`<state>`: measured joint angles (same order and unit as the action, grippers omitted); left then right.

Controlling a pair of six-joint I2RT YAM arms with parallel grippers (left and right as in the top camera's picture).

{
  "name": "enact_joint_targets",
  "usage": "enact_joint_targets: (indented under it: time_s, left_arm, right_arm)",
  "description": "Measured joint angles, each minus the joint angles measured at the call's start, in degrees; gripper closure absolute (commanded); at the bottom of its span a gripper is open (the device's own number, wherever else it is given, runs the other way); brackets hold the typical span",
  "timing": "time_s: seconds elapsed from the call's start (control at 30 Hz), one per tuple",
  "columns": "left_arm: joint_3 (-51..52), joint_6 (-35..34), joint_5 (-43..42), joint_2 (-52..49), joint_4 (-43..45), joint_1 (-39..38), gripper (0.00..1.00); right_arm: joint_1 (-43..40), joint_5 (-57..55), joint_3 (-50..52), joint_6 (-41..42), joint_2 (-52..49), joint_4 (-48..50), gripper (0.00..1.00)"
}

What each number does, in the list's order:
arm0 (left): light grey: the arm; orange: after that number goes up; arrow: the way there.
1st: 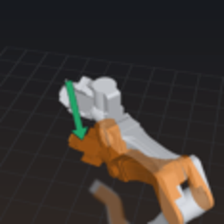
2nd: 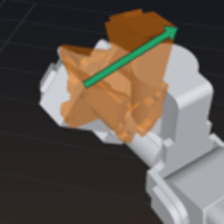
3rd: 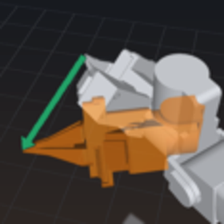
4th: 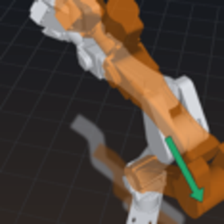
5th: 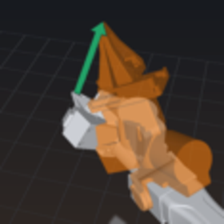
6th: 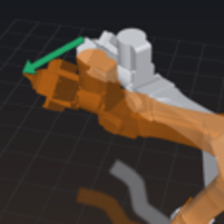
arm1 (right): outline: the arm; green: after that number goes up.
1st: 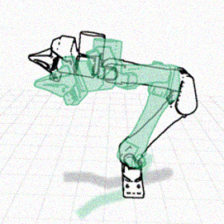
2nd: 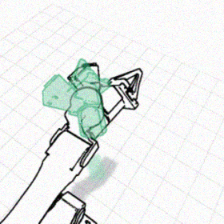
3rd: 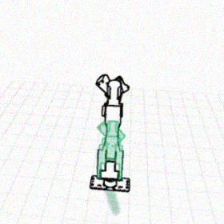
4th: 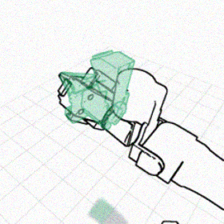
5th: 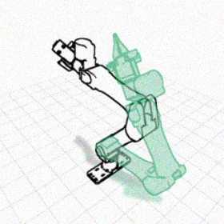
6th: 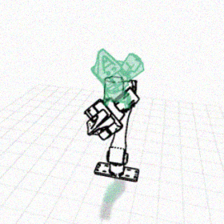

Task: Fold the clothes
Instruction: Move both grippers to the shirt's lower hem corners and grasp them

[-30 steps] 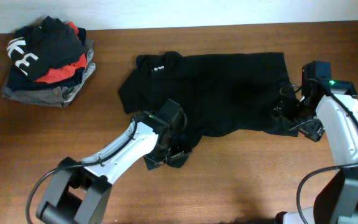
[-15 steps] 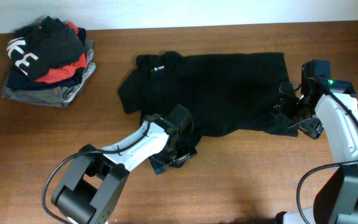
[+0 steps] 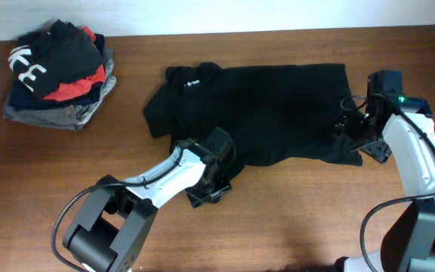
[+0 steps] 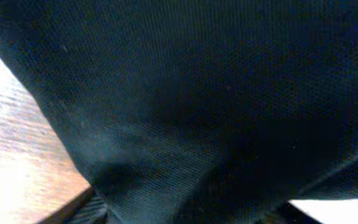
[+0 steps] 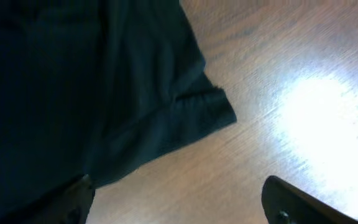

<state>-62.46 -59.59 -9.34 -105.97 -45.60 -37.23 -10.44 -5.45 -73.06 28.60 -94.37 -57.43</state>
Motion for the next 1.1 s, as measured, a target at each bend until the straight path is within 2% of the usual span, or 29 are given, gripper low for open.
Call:
enact_joint_targets:
  time_s: [0.1,0.2,0.27,0.5,0.63,0.77,1.1]
  left_arm:
    - [0.00,0.20,0.85,-0.02,0.04,0.00,0.52]
    - [0.00,0.33,1.51,-0.07,0.04,0.00,0.64]
    - [0.00,0.31,1.95,-0.07,0.09,0.00,0.68]
    - [0.00,0.42,2.51,-0.11,0.55,0.00,0.71]
    - [0.00,0.42,2.60,-0.11,0.61,0.00,0.72]
    - [0.02,0.44,2.75,-0.11,0.70,0.00,0.78]
    - [0.04,0.42,2.75,-0.11,0.87,0.00,0.79]
  right_arm:
    - [0.00,-0.44,0.00,-0.04,-1.40,1.09,0.18]
    - [0.00,-0.61,0.00,0.44,-3.61,1.38,0.18]
    - [0.00,-0.63,0.00,1.46,-5.11,1.11,0.19]
    - [0.00,-0.52,0.02,5.95,-10.60,0.48,0.33]
    - [0.00,-0.55,0.11,8.52,-13.22,1.11,0.34]
    - [-0.15,-0.57,0.22,9.62,-14.03,2.27,0.37]
    - [-3.93,-2.32,0.22,10.40,-14.14,3.06,0.38]
